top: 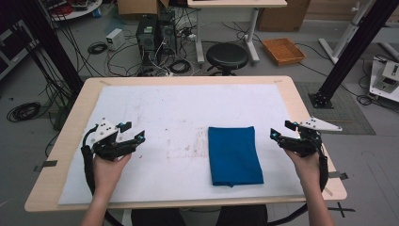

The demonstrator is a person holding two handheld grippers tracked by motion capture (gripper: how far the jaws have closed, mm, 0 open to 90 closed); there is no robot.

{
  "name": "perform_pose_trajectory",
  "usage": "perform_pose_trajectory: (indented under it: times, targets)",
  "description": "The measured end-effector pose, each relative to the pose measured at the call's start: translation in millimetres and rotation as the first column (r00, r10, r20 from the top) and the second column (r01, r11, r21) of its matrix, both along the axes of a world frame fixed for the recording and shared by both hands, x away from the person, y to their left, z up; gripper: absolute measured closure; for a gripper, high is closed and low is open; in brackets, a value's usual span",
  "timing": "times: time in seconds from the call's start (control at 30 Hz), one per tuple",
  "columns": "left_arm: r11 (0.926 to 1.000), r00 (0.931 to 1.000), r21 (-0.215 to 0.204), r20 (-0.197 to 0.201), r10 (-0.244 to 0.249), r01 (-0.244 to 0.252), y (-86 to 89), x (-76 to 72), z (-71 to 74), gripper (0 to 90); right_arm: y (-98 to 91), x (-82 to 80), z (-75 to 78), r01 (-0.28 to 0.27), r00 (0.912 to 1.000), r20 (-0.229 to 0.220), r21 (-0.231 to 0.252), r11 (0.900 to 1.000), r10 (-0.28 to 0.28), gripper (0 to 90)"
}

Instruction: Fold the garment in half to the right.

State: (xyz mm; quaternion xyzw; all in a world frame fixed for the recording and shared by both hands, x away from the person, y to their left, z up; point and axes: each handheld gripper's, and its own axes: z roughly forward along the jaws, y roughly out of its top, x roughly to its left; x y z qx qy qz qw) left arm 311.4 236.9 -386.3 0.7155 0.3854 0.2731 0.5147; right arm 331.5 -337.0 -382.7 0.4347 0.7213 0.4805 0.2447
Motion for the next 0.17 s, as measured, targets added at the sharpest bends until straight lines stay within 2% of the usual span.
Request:
perform_pose_trajectory:
  times: [0.17]
  targets:
    - [1.0,1.0,0.001,0.005,-0.007,0.007,-0.6,-1.8,2.1,36.3,-0.8,0.2,-0.7,0.006,1.0,0.003,-0.003,1.0,-0.006,26.3]
